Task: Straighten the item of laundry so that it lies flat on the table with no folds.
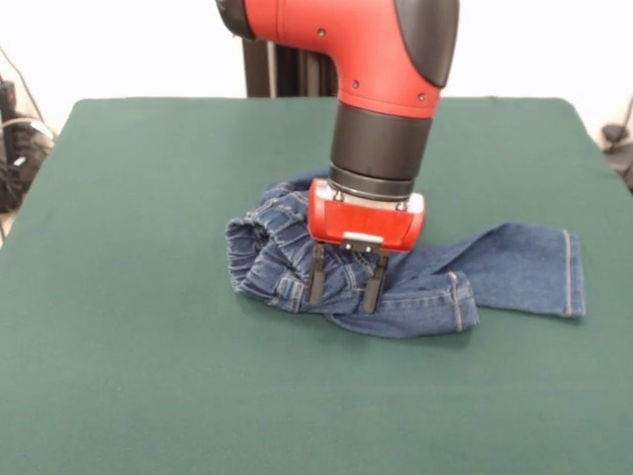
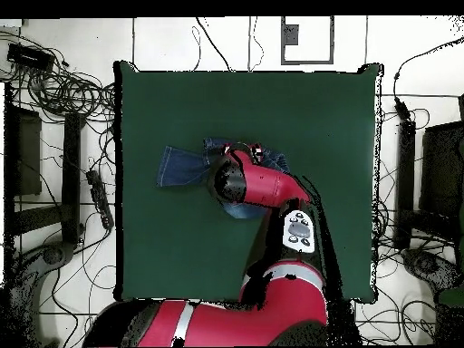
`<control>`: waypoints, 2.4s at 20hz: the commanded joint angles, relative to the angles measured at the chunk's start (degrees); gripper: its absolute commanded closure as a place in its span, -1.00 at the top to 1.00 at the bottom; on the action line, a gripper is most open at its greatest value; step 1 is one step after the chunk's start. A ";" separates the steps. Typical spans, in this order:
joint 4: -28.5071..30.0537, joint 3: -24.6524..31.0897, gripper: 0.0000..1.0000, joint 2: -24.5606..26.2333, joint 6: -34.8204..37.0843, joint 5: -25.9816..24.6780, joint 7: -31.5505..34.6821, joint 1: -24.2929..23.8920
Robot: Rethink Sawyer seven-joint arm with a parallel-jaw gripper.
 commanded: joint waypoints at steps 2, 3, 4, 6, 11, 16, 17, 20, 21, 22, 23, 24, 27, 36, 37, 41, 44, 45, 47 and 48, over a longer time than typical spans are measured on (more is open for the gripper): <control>-1.21 3.22 1.00 2.11 -1.28 4.33 13.52 1.78; -1.05 3.24 1.00 2.05 -1.10 4.50 13.52 1.86; -0.89 2.99 1.00 1.99 -1.30 4.67 13.65 2.11; -0.83 2.57 1.00 1.92 -1.00 5.03 13.67 2.53; -1.27 2.71 -1.00 2.09 -0.46 5.21 13.01 2.48; -0.36 1.43 -1.00 0.73 -0.90 5.46 13.68 3.74; 0.30 1.57 -1.00 0.01 -0.34 5.39 13.69 3.70; 2.96 -0.77 -1.00 -4.28 5.24 4.24 12.35 5.45; 3.85 -1.15 -1.00 -5.74 8.36 4.03 11.79 5.84; 4.65 -1.29 -1.00 -7.03 10.31 4.05 11.64 6.16; 5.35 -1.78 -1.00 -8.23 11.40 4.16 11.82 6.80; 5.83 -2.46 -1.00 -9.08 12.28 4.46 12.31 7.69; 6.97 -2.67 -1.00 -10.17 12.14 4.57 12.92 8.75; 8.98 -5.08 1.00 -11.63 13.09 3.88 13.36 12.40; 9.70 -4.58 1.00 -11.95 12.59 3.80 13.26 12.12; 15.56 -2.11 1.00 -13.81 8.80 3.71 14.39 11.33; 21.60 0.87 1.00 -15.68 4.59 3.22 15.43 9.66; 23.56 2.49 1.00 -15.92 2.92 2.78 15.44 8.33; 26.77 6.64 1.00 -15.41 -0.01 1.52 14.55 4.53; 27.55 7.41 1.00 -14.81 -1.36 0.68 14.23 3.49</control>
